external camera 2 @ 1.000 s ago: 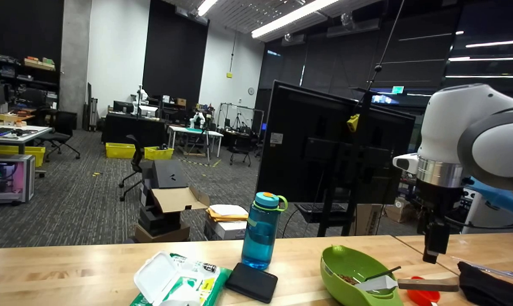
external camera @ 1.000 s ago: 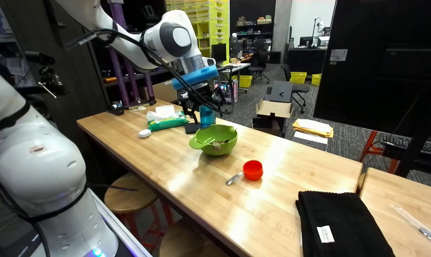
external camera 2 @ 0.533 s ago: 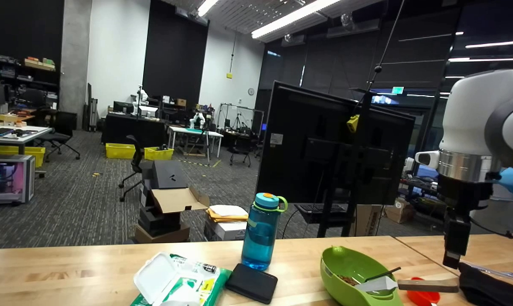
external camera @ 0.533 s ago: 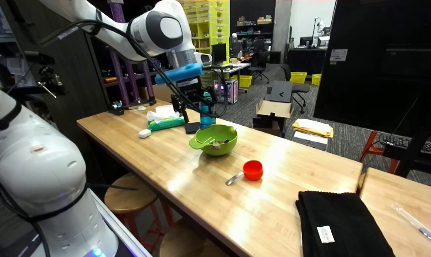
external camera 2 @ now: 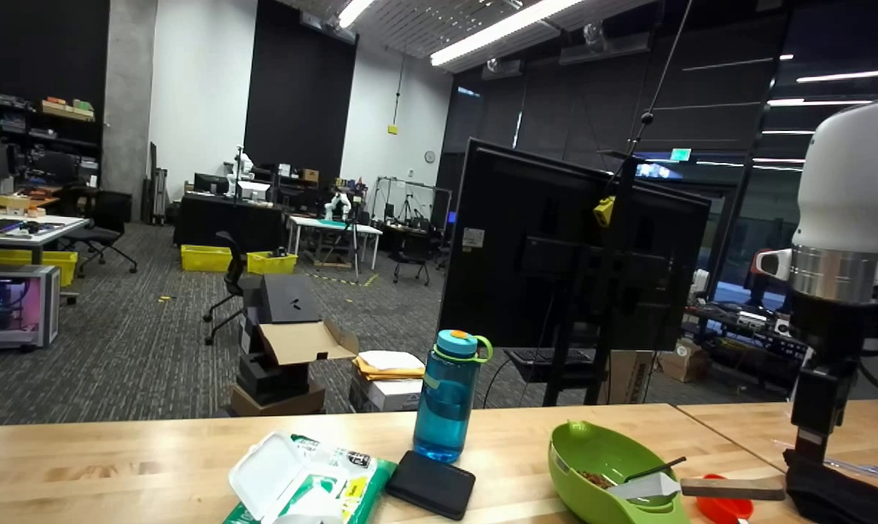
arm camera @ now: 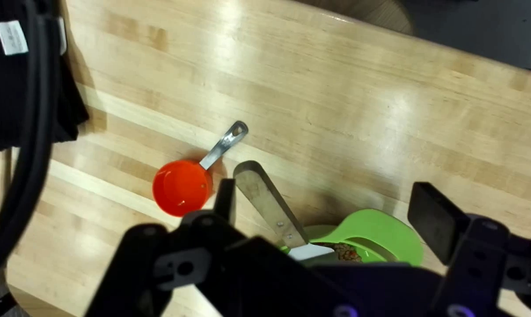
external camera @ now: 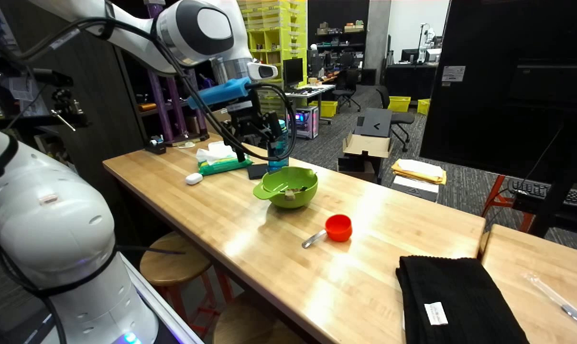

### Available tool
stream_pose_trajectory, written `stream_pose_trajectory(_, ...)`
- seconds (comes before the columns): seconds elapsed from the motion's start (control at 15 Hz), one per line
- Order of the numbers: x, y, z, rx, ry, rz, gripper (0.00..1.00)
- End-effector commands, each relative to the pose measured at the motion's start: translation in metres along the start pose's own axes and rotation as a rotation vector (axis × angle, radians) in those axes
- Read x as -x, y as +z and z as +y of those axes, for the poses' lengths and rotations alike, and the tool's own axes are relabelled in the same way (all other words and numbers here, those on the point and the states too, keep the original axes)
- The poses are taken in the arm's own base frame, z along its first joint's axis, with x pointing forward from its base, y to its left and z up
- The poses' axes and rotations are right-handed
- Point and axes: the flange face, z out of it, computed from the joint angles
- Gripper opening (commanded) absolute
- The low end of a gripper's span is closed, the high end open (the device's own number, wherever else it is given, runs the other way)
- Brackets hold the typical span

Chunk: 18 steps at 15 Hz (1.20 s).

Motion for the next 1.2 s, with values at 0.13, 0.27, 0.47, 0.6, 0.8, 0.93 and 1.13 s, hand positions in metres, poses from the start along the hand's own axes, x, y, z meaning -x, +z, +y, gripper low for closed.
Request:
stream_pose_trajectory(0.13, 0.036, -0.003, -0.006, -0.022, 0.147, -0.009, 1.0)
stream_pose_trajectory(0.27, 0.046, -0.002, -0.008, -0.032, 0.191, -0.018, 1.0)
stream_pose_trajectory(0.47, 0.061, -0.001, -0.012, -0.044, 0.242, -0.024, 1.0)
stream_pose_trajectory(0.6, 0.073, -0.003, -0.016, -0.051, 0.267, -0.022, 1.0)
stream_pose_trajectory(0.8, 0.088, -0.007, -0.02, -0.074, 0.288, -0.022, 1.0)
stream_pose_trajectory(0.93, 0.1, -0.01, -0.023, -0.087, 0.287, -0.018, 1.0)
stream_pose_trajectory(1.13, 0.091, -0.01, -0.018, -0.075, 0.277, -0.029, 1.0)
